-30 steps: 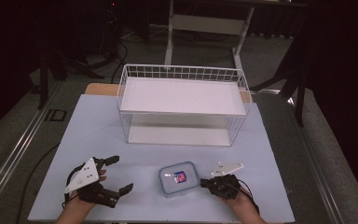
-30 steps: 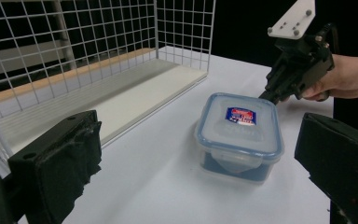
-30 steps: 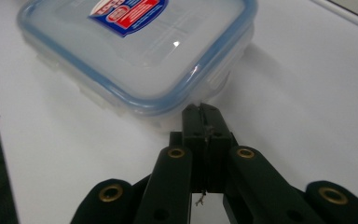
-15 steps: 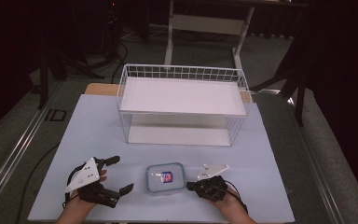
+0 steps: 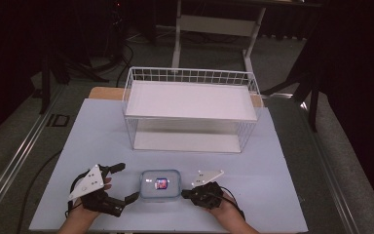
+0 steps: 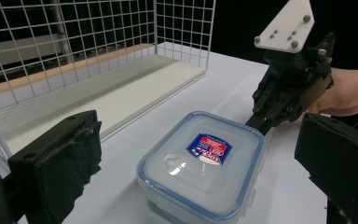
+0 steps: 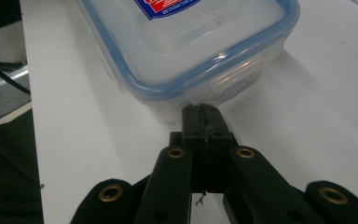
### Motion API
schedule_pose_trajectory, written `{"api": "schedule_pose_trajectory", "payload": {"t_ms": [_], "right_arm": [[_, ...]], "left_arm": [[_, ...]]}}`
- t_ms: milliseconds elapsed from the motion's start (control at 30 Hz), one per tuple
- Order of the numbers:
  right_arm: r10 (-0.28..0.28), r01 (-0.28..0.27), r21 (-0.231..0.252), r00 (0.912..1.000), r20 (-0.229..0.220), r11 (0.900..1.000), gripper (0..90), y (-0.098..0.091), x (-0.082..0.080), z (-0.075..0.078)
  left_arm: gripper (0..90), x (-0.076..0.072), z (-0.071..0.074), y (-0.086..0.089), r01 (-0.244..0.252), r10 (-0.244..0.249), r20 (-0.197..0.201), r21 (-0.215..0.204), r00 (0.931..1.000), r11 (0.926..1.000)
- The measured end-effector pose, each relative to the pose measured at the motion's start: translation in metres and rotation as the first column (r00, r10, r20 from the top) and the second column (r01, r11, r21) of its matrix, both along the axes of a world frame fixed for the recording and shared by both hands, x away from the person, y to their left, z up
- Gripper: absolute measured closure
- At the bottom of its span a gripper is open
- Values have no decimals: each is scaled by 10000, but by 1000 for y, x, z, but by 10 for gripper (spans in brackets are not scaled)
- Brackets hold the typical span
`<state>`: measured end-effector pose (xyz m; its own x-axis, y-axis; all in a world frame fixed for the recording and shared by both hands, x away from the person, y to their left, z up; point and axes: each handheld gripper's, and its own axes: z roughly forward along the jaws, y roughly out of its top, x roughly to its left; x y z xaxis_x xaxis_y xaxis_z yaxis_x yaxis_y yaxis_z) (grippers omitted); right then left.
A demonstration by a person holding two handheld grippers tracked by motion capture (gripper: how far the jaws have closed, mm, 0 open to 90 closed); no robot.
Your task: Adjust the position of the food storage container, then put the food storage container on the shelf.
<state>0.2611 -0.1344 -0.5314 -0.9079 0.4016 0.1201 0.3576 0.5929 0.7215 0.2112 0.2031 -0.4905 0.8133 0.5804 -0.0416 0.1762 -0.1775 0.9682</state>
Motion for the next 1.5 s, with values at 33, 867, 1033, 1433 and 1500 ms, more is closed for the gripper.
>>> {"api": "schedule_pose_trajectory", "payload": {"t_ms": [33, 867, 1033, 1433, 1500], "right_arm": [[28, -28, -46, 10000, 65, 10000, 900, -1, -1, 1], [-1351, 1059, 2097, 9822, 1302, 9720, 230, -26, -9, 54], [-1486, 1093, 2345, 9763, 1572, 9660, 210, -24, -6, 61], [-2424, 2833, 2352, 9517, -1883, 9297, 119, -18, 17, 51], [-2429, 2991, 2346, 9397, -2408, 9249, 119, -15, 19, 45]], "left_arm": [[15, 0, 0, 0, -20, 20, -10, -18, 10000, 10000], [14, 0, 36, -16, -222, 379, -1602, 987, 9864, 9949], [14, 4, 48, -14, -550, 796, -2526, 1028, 9643, 9932], [15, 30, 18, -19, -1133, 1298, -5449, 639, 8284, 9915], [15, 33, 8, -18, -1325, 1346, -5947, 476, 7926, 9900]]}}
